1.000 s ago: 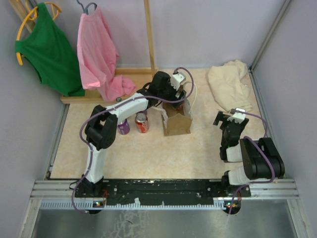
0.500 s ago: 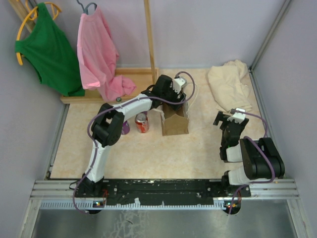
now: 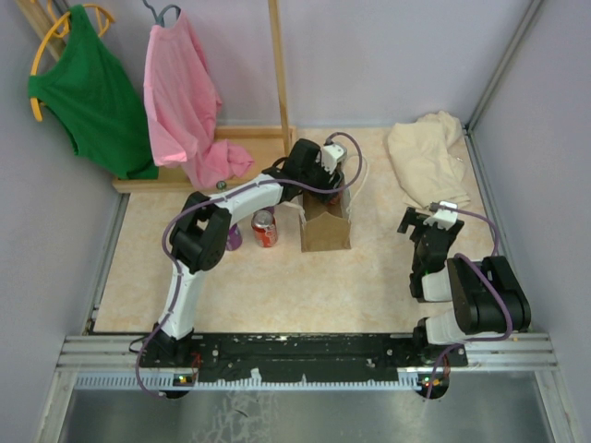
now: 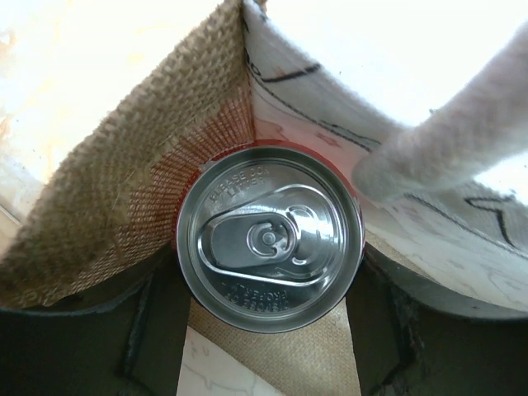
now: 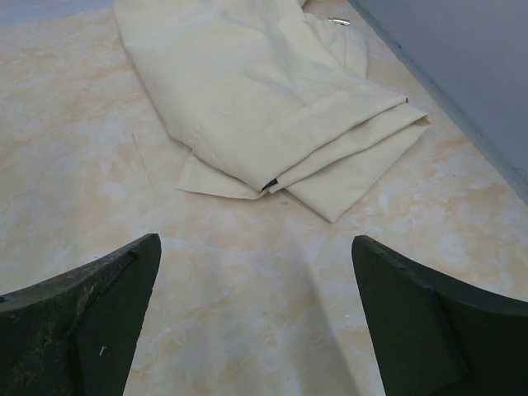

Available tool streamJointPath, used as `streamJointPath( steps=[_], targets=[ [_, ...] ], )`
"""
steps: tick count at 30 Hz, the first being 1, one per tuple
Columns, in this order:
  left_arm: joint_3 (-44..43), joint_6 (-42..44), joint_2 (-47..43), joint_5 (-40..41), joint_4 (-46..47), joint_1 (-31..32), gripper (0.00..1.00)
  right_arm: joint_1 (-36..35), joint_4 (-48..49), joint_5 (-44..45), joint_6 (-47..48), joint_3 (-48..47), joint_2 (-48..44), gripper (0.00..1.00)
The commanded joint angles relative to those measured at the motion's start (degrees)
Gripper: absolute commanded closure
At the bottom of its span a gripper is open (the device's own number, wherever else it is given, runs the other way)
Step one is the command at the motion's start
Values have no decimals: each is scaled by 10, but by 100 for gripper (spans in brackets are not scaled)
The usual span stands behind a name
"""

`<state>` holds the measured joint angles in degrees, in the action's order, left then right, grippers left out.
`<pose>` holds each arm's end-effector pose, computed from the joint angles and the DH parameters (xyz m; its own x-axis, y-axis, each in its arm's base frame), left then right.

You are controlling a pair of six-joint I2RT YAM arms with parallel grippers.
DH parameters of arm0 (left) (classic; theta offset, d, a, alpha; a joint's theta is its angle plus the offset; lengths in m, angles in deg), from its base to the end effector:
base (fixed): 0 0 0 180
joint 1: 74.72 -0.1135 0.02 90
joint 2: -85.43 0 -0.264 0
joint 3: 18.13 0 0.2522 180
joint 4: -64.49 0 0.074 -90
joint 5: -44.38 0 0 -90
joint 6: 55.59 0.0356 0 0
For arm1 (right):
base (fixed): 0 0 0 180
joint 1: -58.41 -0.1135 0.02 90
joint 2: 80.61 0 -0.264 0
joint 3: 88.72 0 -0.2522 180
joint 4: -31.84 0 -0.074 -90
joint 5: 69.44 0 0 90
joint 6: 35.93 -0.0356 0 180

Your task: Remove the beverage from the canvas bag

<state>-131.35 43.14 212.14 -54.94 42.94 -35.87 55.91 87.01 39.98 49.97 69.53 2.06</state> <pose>0.3954 -0.3259 0.2037 -0.3323 0.4600 -0.8234 0.7818 0.6227 0.0324 0.2162 -0.0024 0.1442 -0.0791 0.0640 -0.9948 0.2958 0.9545 0.0379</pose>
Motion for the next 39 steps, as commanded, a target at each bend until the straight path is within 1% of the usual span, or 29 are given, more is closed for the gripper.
streamJointPath(
  steps=[1, 4, 8, 13, 17, 22, 25, 27, 28, 32, 36, 39],
  targets=[
    [-8, -6, -69, -15, 8, 0, 100, -4, 24, 7, 0, -14, 0, 1],
    [-23, -6, -99, -20, -8, 0, 100, -3, 24, 7, 0, -14, 0, 1],
    [-67, -6, -128, -37, -52, 0, 100, -4, 24, 7, -1, -15, 0, 1],
    [-61, -14, -175, -40, -49, 4, 100, -3, 24, 7, 0, -14, 0, 1],
    [-66, -12, -206, -38, -65, 7, 100, -3, 24, 7, -1, -14, 0, 1],
    [-93, -7, -237, -26, -131, 7, 100, -4, 24, 7, 0, -15, 0, 1],
    [-86, -3, -269, -6, -162, 7, 100, -3, 24, 7, -1, -14, 0, 1],
    [-70, -3, -301, 15, -179, 7, 100, -3, 24, 8, -1, -14, 0, 1],
    [-56, -2, -330, 26, -184, 7, 100, -3, 24, 8, -1, -14, 0, 1],
    [35, -2, -443, 106, -186, 7, 100, -4, 24, 8, -1, -15, 0, 1],
    [106, -14, -544, 182, -218, 7, 100, -3, 24, 8, -1, -15, 0, 1],
    [165, -36, -615, 220, -240, 8, 100, -3, 23, 7, -1, -15, 0, 1]
  ],
)
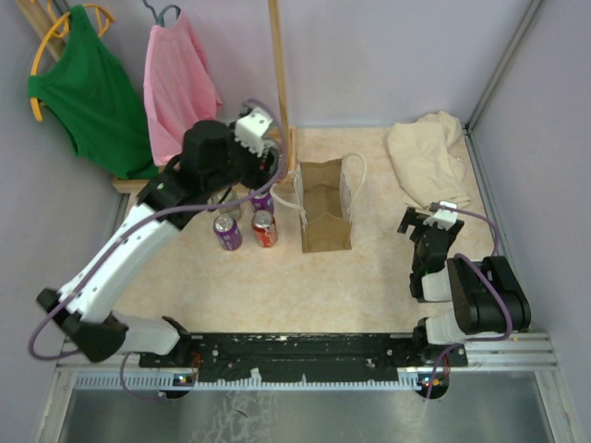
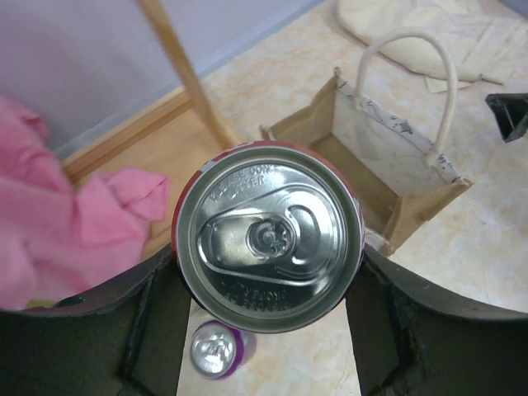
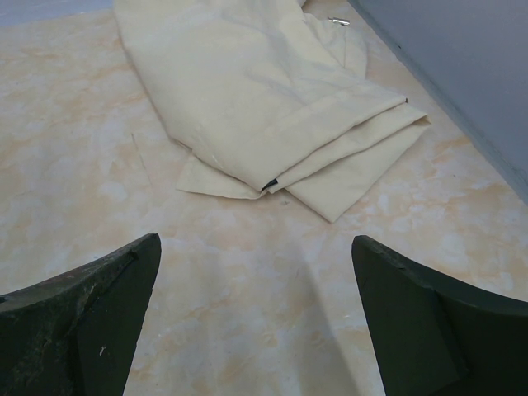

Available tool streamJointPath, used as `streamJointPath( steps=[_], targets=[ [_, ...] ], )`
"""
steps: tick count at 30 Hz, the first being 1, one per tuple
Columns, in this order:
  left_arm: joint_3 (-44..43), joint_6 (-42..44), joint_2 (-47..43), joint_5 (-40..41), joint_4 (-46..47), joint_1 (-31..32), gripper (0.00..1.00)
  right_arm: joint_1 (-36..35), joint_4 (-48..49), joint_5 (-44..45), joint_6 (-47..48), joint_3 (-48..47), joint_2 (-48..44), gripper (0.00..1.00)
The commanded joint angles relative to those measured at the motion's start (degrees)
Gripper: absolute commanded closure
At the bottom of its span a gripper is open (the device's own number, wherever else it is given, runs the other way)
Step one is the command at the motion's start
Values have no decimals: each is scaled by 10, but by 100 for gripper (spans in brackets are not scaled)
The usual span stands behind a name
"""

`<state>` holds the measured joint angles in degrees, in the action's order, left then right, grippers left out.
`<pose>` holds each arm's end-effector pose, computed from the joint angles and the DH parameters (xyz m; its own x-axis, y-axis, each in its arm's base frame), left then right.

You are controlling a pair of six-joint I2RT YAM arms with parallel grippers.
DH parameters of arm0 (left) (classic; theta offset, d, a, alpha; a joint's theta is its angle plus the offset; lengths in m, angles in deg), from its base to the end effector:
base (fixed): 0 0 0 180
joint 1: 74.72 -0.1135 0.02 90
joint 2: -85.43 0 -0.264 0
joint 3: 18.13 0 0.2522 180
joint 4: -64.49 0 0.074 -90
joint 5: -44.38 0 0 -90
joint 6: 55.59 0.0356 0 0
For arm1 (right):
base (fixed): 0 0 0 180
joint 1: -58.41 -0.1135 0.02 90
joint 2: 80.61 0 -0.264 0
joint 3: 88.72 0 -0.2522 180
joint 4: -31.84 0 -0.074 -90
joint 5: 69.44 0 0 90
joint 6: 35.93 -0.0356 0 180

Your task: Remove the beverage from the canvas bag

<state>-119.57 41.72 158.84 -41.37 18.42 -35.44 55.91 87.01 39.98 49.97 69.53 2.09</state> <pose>0.2117 -0.1698 0.4511 -0.1644 0.2984 -0.9402 0.6026 0.7850 0.1437 0.2163 -0.0024 0.1441 -0.0797 0.0640 -0.9948 0.2958 0.9545 0.0377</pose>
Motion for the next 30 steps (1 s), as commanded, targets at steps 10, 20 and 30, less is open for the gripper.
streamJointPath(
  steps=[10, 20, 30],
  targets=[
    [240, -110, -235, 113, -21, 4, 100, -3, 24, 7, -1, -15, 0, 1],
    [418, -190, -301, 95, 39, 4, 100, -3, 24, 8, -1, -15, 0, 1],
    [533, -210, -264, 79, 185, 9, 100, -3, 24, 8, -1, -15, 0, 1]
  ],
)
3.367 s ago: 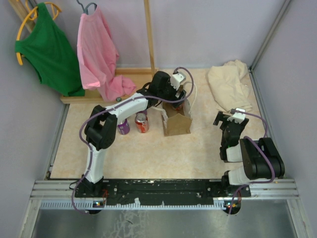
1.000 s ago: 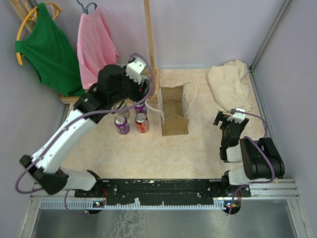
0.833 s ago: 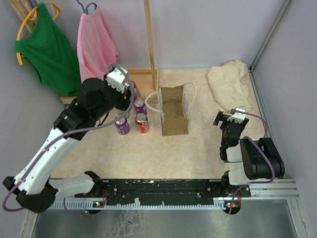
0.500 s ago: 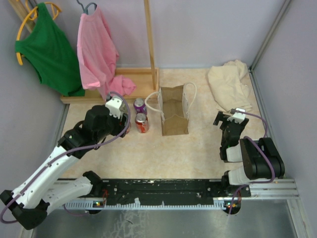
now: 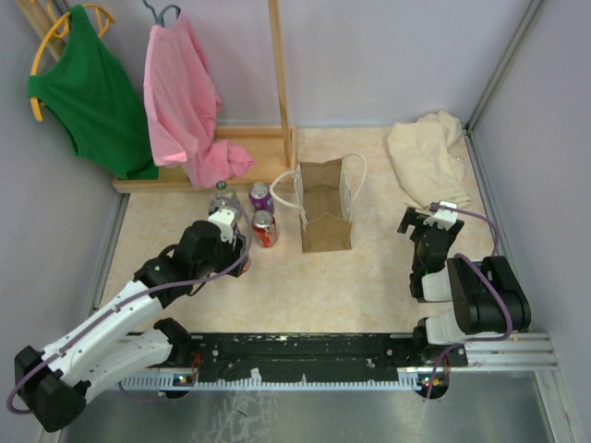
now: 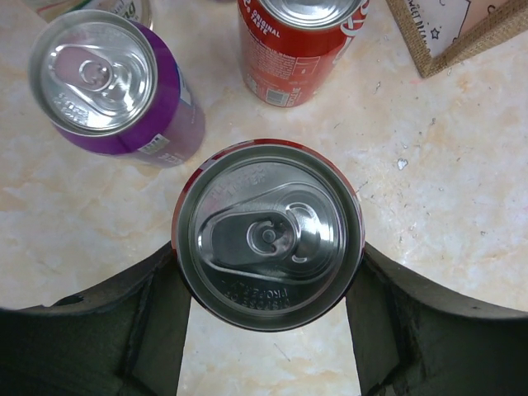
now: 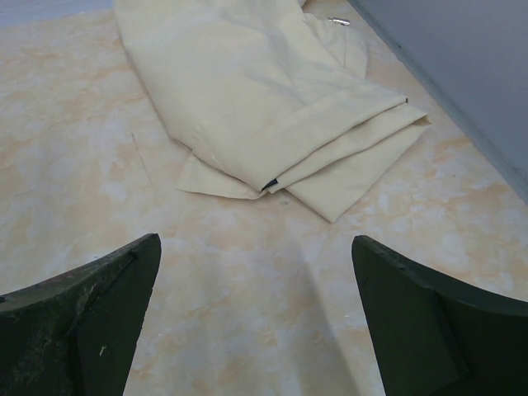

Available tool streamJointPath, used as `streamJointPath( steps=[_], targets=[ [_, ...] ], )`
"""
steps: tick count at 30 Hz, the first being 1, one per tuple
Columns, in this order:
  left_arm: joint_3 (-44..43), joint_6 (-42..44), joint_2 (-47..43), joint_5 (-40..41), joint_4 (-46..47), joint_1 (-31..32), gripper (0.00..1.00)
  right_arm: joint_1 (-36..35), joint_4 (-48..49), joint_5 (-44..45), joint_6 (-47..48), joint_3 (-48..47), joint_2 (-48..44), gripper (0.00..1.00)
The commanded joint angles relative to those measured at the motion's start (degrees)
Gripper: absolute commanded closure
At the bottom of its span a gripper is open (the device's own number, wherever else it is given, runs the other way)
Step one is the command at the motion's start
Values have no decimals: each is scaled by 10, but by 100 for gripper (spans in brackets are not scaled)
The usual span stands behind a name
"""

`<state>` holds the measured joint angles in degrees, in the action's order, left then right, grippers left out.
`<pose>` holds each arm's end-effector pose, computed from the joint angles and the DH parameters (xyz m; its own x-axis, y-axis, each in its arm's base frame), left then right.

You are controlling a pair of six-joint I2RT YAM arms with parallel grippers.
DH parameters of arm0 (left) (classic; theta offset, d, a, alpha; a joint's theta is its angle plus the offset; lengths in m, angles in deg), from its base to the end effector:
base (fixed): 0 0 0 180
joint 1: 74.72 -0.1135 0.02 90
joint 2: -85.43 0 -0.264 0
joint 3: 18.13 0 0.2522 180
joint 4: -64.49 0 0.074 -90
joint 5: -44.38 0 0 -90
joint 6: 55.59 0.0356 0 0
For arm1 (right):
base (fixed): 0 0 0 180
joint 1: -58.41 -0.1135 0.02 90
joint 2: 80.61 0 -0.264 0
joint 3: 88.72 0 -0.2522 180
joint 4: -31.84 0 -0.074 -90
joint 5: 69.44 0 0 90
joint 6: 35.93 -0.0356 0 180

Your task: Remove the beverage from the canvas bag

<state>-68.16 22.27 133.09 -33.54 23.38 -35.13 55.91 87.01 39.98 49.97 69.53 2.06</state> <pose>0.1427 -0.1084 0.2510 -0.5761 0.2095 -0.7901 0.3848 0.9223 -0.0360 0.2162 -0.0024 0.1442 -0.0791 0.0640 -0.9948 0.2958 0.9545 0.0379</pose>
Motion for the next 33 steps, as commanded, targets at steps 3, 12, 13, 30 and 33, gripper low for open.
streamJointPath(
  steps=[3, 12, 13, 30, 33],
  targets=[
    [49, -17, -8, 15, 180, 5, 100, -3, 24, 7, -1, -15, 0, 1],
    [109, -26, 31, 0, 260, 6, 100, -3, 24, 7, -1, -15, 0, 1],
    [112, -29, 36, 0, 265, 7, 100, -4, 24, 8, -1, -15, 0, 1],
    [109, -68, 79, -14, 230, 12, 39, -4, 24, 7, -1, -15, 0, 1],
    [102, -77, 74, -12, 205, 14, 29, -3, 24, 7, -1, -15, 0, 1]
  ],
)
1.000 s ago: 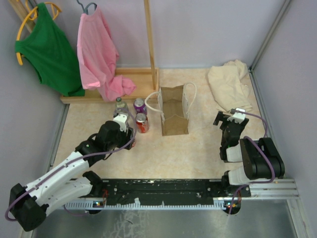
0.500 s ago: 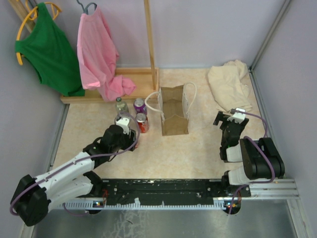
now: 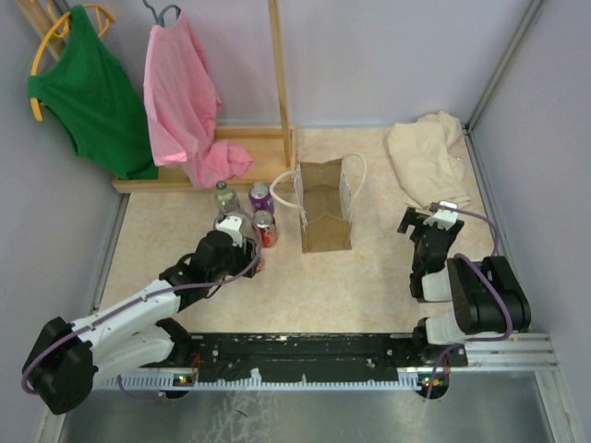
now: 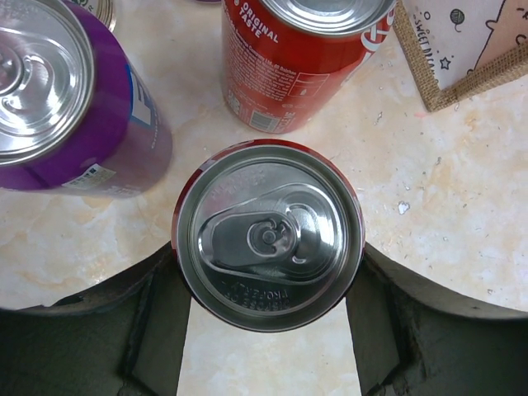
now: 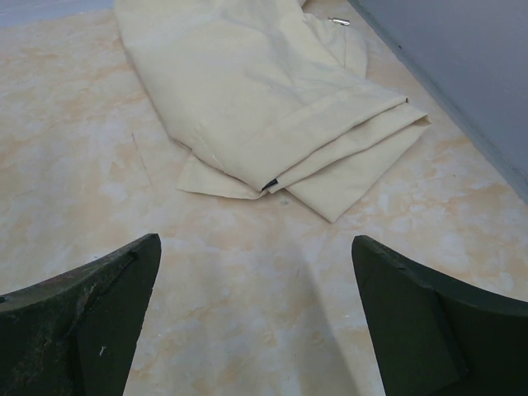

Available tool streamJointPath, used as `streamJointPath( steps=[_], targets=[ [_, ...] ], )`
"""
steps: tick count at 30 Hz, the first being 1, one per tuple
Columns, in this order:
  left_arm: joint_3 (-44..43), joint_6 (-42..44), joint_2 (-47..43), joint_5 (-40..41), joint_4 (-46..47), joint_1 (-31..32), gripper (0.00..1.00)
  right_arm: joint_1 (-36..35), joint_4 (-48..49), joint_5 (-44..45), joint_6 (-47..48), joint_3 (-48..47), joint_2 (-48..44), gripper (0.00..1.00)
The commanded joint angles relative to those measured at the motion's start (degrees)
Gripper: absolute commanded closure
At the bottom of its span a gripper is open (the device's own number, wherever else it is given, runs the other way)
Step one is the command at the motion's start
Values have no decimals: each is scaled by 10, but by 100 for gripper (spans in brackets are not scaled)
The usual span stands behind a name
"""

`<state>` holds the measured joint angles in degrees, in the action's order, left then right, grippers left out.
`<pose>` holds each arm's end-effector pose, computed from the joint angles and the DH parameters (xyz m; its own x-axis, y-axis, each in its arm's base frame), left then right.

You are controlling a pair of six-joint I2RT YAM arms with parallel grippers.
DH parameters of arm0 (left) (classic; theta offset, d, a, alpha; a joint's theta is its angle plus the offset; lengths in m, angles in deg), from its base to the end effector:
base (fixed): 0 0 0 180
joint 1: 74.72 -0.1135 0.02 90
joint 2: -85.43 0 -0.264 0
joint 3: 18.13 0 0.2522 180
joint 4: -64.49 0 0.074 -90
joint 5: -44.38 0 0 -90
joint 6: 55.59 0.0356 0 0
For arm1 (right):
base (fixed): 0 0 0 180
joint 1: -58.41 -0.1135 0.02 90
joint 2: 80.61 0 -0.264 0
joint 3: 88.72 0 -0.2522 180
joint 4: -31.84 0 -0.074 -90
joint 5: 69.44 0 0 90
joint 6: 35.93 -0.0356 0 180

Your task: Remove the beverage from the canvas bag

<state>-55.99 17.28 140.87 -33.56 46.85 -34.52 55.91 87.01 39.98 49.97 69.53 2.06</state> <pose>0.1572 -0.1231 0.1920 -0.5685 0.1033 -0.8162 0.3489 0.9287 -0.1255 0.2162 -0.0024 0.1442 -0.0791 0.0640 -0.9948 0.2958 0.9545 0.0379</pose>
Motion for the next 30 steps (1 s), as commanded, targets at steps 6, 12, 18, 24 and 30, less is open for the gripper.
streamJointPath(
  steps=[6, 12, 18, 24, 30],
  targets=[
    [-38, -38, -11, -14, -72, 15, 0, -4, 24, 7, -1, -15, 0, 1],
    [-64, -55, -30, -8, -104, 27, 0, -3, 24, 7, -1, -15, 0, 1],
    [-100, -52, -89, 17, -127, 36, 0, -4, 24, 7, -1, -14, 0, 1],
    [-147, -23, -117, 65, -140, 37, 0, -4, 24, -13, 7, -15, 0, 1],
    [-159, 44, -131, 158, -80, 36, 0, -4, 20, -21, 9, -18, 1, 1]
  ],
)
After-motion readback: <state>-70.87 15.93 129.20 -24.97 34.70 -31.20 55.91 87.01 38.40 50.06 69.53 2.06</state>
